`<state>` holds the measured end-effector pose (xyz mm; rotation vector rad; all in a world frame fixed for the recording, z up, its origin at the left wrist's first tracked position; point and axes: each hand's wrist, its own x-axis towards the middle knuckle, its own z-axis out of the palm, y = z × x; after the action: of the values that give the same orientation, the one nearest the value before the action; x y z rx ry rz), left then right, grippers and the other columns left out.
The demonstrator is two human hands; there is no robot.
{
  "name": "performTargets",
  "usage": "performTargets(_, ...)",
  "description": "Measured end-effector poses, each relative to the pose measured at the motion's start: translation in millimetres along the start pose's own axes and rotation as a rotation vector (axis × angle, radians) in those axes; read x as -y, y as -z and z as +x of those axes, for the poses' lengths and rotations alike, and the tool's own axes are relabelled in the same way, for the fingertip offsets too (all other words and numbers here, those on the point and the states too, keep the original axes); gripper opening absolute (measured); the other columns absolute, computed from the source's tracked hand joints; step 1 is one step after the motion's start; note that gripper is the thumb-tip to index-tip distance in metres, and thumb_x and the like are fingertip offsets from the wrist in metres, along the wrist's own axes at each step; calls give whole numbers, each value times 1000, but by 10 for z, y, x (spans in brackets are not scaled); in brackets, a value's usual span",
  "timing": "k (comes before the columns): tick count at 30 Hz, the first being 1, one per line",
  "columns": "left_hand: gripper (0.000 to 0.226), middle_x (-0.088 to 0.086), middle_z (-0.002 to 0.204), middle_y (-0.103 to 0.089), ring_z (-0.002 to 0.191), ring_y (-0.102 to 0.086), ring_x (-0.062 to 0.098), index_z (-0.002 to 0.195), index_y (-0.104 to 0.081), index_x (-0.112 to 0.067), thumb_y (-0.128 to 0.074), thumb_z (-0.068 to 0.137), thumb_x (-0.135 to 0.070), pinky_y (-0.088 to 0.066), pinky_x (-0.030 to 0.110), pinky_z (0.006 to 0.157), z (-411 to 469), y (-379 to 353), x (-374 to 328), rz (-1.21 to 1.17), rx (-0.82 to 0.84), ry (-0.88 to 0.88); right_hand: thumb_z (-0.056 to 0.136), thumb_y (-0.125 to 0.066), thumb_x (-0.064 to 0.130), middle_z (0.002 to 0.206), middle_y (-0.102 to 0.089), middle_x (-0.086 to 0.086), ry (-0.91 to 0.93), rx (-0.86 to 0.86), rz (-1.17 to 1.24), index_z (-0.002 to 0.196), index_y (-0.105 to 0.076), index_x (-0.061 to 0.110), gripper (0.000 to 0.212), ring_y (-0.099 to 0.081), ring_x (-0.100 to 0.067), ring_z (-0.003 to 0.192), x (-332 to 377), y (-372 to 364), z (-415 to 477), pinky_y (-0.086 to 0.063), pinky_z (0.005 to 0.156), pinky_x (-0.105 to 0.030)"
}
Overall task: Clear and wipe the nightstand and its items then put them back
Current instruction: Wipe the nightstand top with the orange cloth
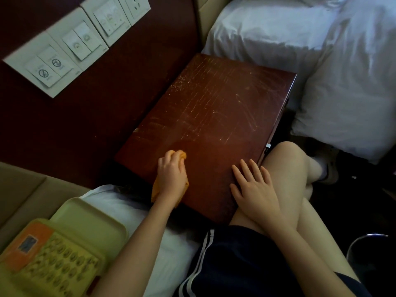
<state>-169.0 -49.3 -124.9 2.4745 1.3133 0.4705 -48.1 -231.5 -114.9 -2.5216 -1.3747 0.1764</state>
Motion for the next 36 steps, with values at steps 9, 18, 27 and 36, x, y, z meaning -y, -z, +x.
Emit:
performTargets(9,30,3,129,-50,106,-46,22,122,-56,-16,-42,96,-16,-39,31,88,322,-184,-407,37,-36,145,87,-61,30,137,-49,-14,-10,-13,8,132,-52,11,49,-40,-36,131,-1,18,-37,-30,106,-50)
performTargets(18,29,4,123,-55,104,-47,22,122,-58,-16,-48,94,-16,-42,31,84,-168,-74,-120,29,56,-167,84,-54,32,129,-56,-15,-11,-34,14,124,-59,9,47,-48,-38,123,23,55,-14,-38,99,-52)
performTargets(27,30,3,129,-50,106,-45,23,122,-55,-15,-39,97,-15,-38,32,88,341,-52,-204,63,-62,204,95,-44,37,149,-32,-8,-7,52,23,142,-37,17,52,-20,-29,141,-3,14,-39,-13,113,-43)
performTargets(36,32,4,127,-52,109,-45,22,125,-56,-16,-46,95,-17,-38,30,91,-47,-203,-351,-22,171,-301,93,-50,36,147,-37,-9,-19,73,19,140,-42,16,51,-25,-31,139,2,26,-22,-18,111,-46)
